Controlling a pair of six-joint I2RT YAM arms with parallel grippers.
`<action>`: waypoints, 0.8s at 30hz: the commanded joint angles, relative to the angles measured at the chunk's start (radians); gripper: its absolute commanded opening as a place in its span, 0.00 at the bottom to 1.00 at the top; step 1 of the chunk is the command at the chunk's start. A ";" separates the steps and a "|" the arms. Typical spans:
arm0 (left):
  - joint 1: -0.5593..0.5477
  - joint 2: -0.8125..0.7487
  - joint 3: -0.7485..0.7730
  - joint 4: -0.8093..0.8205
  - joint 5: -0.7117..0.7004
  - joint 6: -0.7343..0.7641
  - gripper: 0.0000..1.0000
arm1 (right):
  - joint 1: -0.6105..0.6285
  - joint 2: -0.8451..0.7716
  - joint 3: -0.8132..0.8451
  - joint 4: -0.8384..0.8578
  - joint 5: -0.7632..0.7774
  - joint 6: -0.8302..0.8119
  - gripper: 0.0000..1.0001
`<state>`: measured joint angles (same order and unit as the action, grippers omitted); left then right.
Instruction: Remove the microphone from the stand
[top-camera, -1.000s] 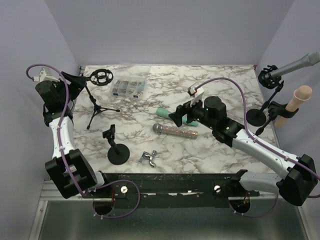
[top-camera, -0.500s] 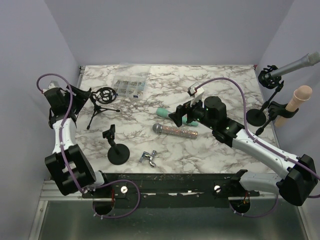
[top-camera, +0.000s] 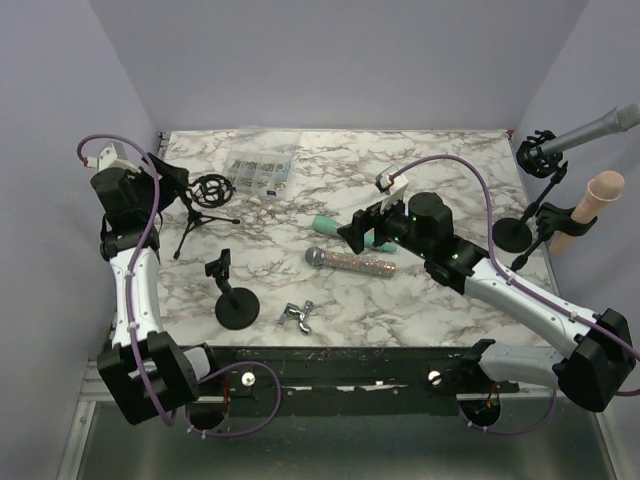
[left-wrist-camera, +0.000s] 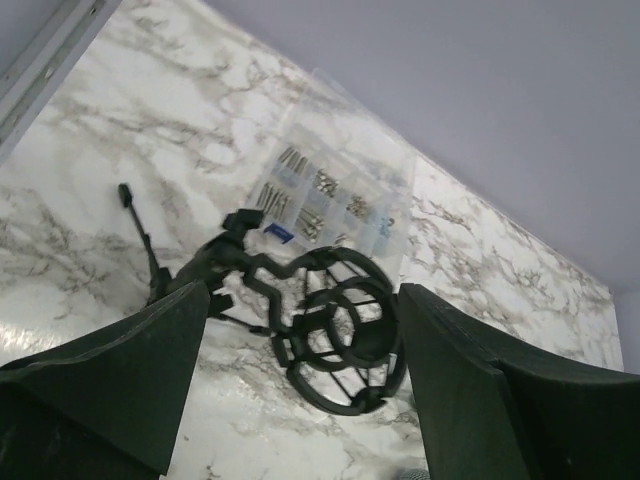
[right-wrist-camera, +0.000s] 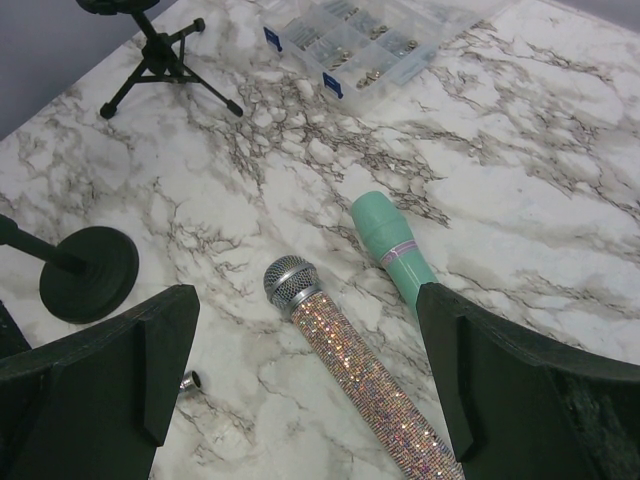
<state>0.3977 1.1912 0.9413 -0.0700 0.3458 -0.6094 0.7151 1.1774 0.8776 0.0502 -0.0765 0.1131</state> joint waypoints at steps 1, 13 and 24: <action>-0.092 -0.102 0.066 0.008 -0.010 0.139 0.79 | 0.004 0.007 0.033 -0.036 -0.015 0.011 1.00; -0.424 -0.247 0.073 0.128 0.204 0.217 0.82 | 0.004 -0.019 0.081 -0.171 0.160 0.024 1.00; -0.521 -0.312 0.087 0.132 0.244 0.188 0.84 | 0.004 -0.138 0.084 -0.331 0.533 -0.018 1.00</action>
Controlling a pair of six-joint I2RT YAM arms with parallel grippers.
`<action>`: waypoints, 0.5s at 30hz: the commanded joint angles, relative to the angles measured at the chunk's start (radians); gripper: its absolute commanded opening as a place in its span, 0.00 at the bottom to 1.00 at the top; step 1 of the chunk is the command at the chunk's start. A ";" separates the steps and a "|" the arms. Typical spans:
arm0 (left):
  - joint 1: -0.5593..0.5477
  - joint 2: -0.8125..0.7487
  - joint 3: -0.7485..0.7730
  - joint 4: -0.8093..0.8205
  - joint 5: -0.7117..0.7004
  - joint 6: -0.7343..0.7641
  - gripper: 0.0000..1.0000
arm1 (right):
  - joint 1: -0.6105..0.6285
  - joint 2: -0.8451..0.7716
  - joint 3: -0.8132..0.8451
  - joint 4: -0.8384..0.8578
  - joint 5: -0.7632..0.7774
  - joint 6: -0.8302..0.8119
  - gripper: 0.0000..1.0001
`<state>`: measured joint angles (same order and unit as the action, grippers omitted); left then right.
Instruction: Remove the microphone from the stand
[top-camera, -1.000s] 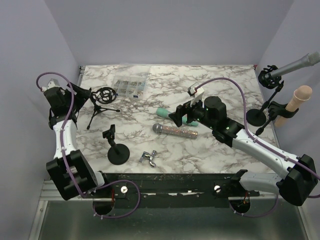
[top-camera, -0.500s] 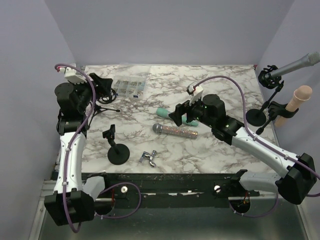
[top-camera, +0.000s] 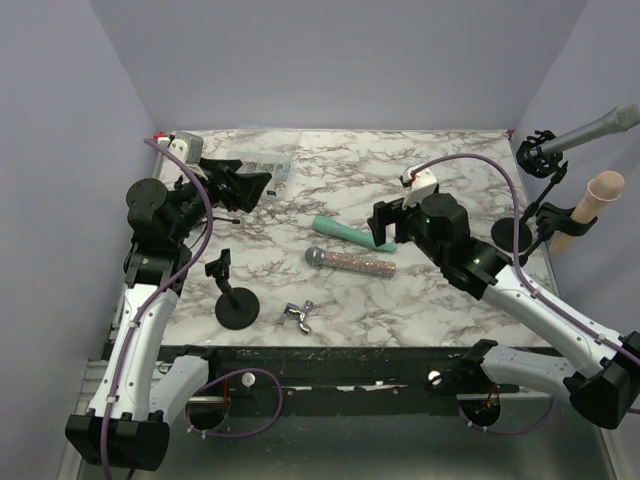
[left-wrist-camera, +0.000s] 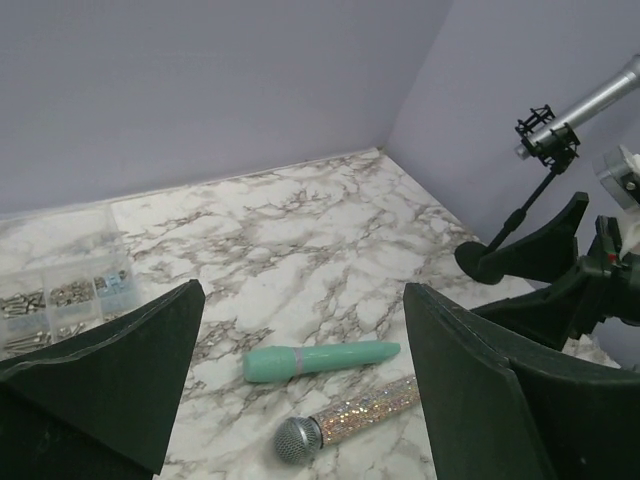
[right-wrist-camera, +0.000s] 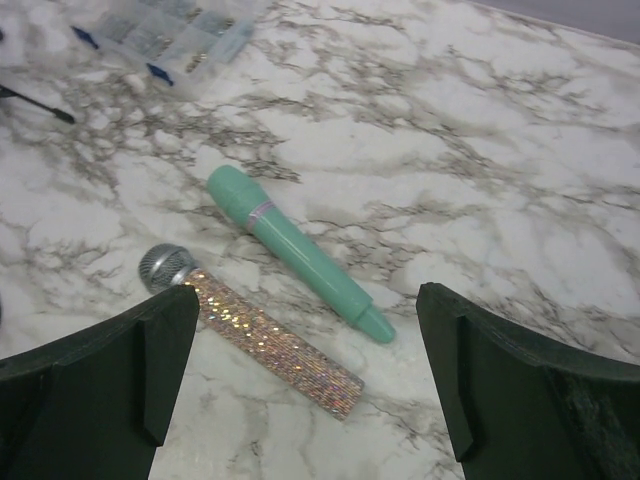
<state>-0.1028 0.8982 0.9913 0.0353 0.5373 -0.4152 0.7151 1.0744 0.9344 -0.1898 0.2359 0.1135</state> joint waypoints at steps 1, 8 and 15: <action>-0.021 -0.021 0.038 0.028 0.059 -0.013 0.84 | 0.004 -0.046 0.025 -0.091 0.273 -0.018 1.00; -0.044 -0.029 0.026 0.060 0.086 -0.045 0.85 | -0.017 0.041 0.151 -0.105 0.524 -0.012 1.00; -0.077 0.000 0.027 0.072 0.116 -0.081 0.86 | -0.135 0.171 0.389 -0.213 0.578 0.049 1.00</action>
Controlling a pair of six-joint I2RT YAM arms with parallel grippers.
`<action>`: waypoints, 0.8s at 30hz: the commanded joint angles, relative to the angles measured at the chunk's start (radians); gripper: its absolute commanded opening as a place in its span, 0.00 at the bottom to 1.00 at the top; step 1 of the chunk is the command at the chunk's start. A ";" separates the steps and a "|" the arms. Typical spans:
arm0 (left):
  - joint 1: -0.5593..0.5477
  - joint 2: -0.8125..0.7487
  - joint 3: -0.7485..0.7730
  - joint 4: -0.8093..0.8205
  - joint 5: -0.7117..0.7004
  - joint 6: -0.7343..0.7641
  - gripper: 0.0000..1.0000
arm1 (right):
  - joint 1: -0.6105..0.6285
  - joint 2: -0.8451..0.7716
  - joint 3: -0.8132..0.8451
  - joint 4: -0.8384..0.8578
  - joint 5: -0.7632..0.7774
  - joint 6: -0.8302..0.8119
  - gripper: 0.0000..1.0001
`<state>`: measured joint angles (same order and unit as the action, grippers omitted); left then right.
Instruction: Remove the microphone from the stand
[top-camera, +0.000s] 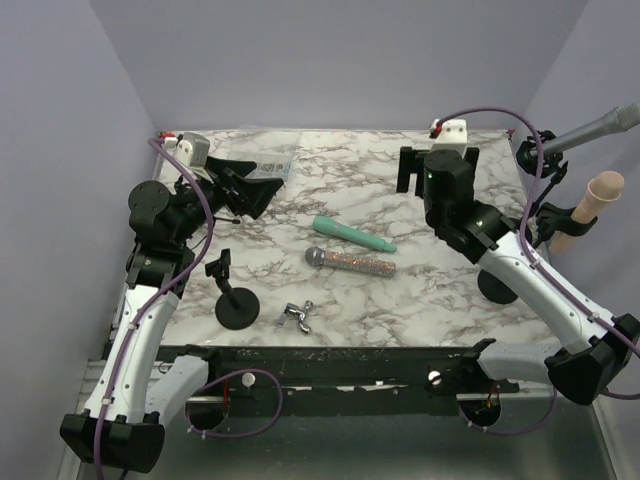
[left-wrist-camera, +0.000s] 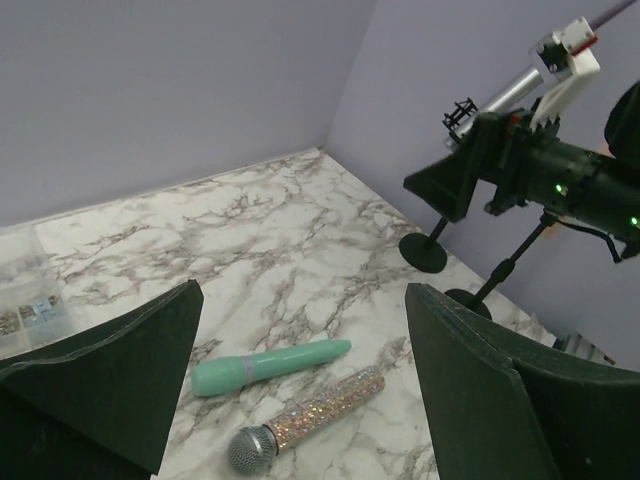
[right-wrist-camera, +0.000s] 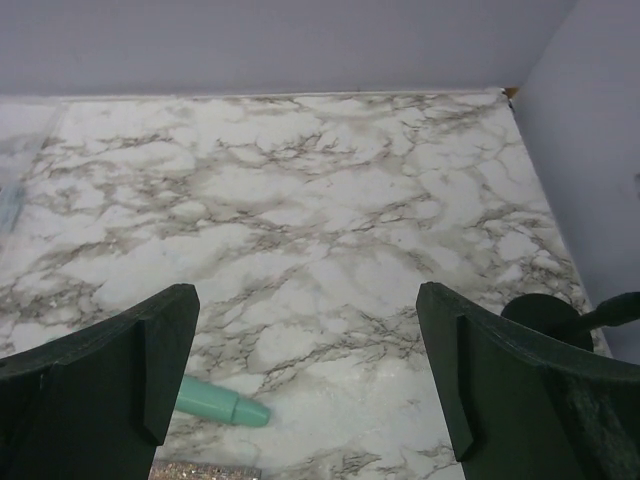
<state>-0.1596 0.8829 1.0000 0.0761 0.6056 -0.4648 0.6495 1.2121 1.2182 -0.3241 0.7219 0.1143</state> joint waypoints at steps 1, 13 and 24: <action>-0.022 0.021 0.021 0.033 0.061 -0.044 0.86 | -0.092 0.036 0.128 -0.079 0.092 0.057 1.00; -0.069 0.034 0.019 0.039 0.078 -0.034 0.89 | -0.420 0.153 0.435 -0.252 0.108 0.279 1.00; -0.080 0.056 0.026 0.024 0.081 -0.044 0.89 | -0.599 0.225 0.508 -0.316 0.187 0.393 0.99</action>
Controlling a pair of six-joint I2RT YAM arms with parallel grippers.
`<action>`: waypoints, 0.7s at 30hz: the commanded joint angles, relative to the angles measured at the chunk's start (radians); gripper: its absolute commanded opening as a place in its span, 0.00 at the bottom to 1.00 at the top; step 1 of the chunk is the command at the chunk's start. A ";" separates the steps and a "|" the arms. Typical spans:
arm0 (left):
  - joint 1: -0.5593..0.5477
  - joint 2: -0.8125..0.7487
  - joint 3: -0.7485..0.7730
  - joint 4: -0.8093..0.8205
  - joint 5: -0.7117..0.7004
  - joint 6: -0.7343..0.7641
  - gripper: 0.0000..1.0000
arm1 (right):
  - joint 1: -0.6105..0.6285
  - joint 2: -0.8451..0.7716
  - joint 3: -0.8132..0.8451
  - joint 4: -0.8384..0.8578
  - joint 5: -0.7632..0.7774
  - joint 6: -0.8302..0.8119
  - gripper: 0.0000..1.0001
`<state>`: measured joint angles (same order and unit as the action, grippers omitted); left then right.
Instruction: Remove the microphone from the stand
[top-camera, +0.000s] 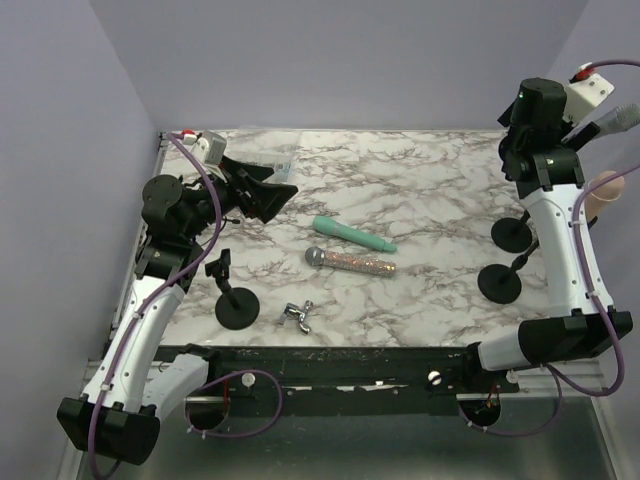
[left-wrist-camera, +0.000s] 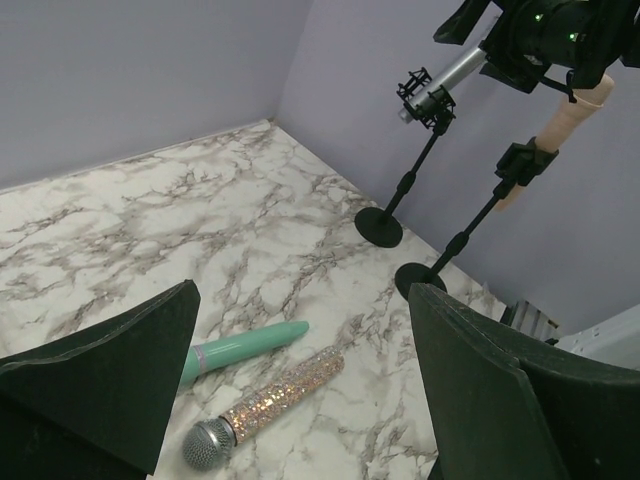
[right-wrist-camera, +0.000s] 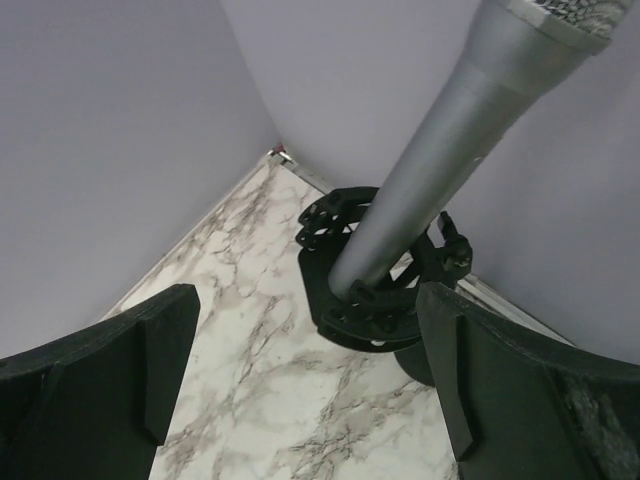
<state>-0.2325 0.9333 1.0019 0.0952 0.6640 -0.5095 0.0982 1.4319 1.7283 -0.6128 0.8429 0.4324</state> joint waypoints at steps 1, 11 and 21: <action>-0.008 0.007 0.024 0.004 0.023 -0.003 0.89 | -0.073 0.003 -0.017 -0.006 0.062 0.077 0.98; -0.009 0.014 0.025 0.006 0.033 -0.014 0.89 | -0.216 0.048 -0.054 0.041 -0.035 0.158 0.91; -0.008 0.029 0.026 0.003 0.029 -0.017 0.89 | -0.249 0.031 -0.122 0.133 0.037 0.188 0.84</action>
<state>-0.2359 0.9581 1.0023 0.0948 0.6685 -0.5220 -0.1303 1.4696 1.6176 -0.5385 0.8341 0.5785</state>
